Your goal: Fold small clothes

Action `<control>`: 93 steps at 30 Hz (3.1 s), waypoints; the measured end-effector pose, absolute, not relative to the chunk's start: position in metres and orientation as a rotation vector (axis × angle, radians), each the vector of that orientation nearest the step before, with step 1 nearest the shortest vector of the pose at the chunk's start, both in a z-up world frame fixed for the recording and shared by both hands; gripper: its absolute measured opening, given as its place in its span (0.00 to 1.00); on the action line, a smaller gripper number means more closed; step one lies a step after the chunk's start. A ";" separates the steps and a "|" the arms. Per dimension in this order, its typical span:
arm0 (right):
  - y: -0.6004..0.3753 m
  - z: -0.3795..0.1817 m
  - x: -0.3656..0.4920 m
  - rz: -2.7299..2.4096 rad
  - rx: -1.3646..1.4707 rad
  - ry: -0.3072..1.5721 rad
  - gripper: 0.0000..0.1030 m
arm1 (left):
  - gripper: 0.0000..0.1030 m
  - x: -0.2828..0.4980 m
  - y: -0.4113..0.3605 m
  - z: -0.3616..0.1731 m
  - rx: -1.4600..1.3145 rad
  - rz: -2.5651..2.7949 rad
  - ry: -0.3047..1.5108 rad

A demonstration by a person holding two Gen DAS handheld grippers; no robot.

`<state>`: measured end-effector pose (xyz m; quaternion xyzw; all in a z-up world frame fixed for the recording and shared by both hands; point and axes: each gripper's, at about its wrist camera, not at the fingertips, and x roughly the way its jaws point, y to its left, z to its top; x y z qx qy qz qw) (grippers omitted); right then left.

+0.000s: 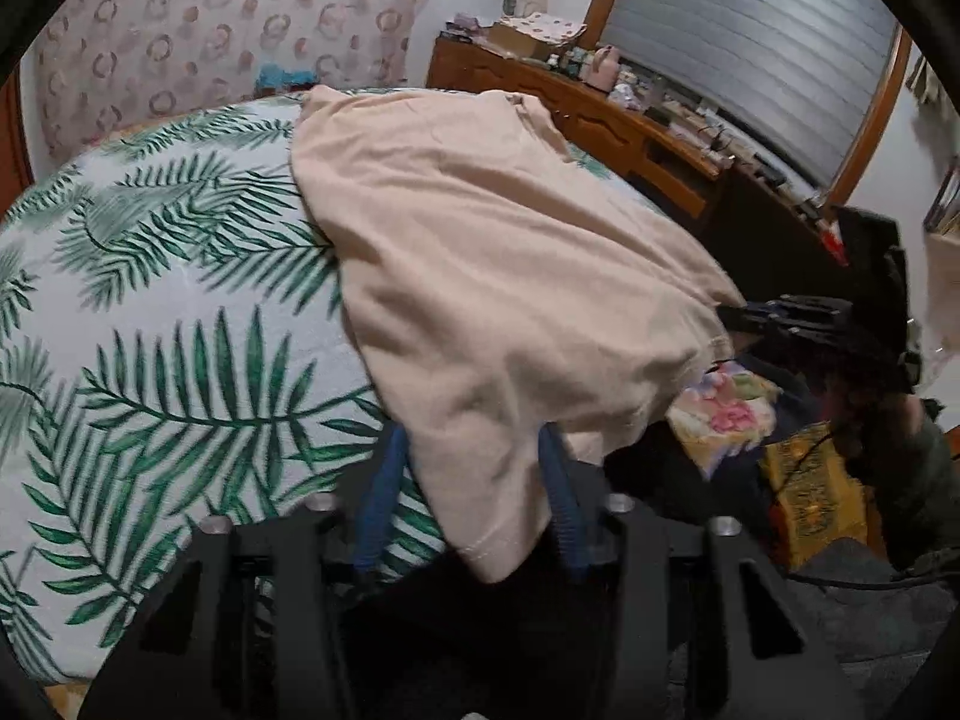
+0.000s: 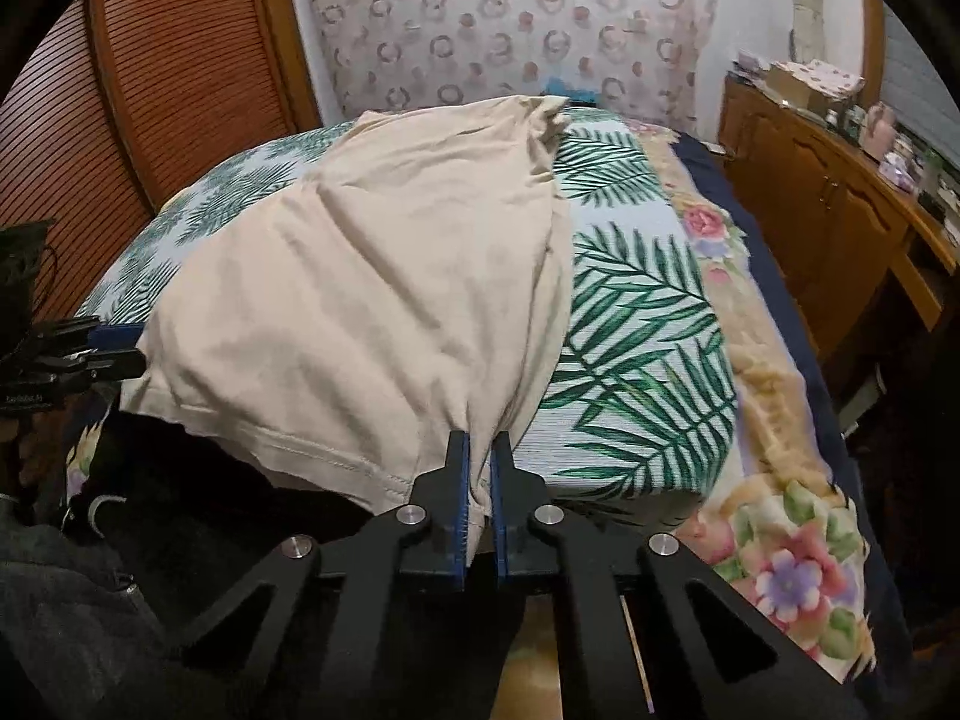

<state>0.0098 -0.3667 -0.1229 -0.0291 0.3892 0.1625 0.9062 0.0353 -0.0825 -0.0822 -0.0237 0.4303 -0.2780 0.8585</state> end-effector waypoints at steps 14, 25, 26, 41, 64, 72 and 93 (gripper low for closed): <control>-0.386 -0.055 0.018 0.460 0.052 0.610 0.04 | 0.03 0.058 -0.078 -0.002 -0.096 -0.682 0.724; -0.388 -0.012 0.127 0.426 0.060 0.524 0.04 | 0.03 0.223 -0.078 0.027 -0.101 -0.575 0.678; -0.388 -0.013 0.141 0.418 0.058 0.533 0.04 | 0.03 0.239 -0.076 0.024 -0.107 -0.562 0.689; -0.350 -0.037 0.273 0.380 -0.005 0.694 0.07 | 0.13 0.331 -0.069 -0.028 -0.030 -0.416 0.795; -0.321 -0.036 0.271 0.358 -0.205 0.728 0.52 | 0.58 0.328 -0.102 -0.054 0.108 -0.446 0.836; -0.347 0.002 0.316 0.195 -0.106 0.640 0.52 | 0.58 0.378 -0.076 -0.038 0.035 -0.245 0.769; -0.344 -0.036 0.308 0.398 -0.004 0.847 0.52 | 0.58 0.345 -0.139 -0.049 0.097 -0.560 0.840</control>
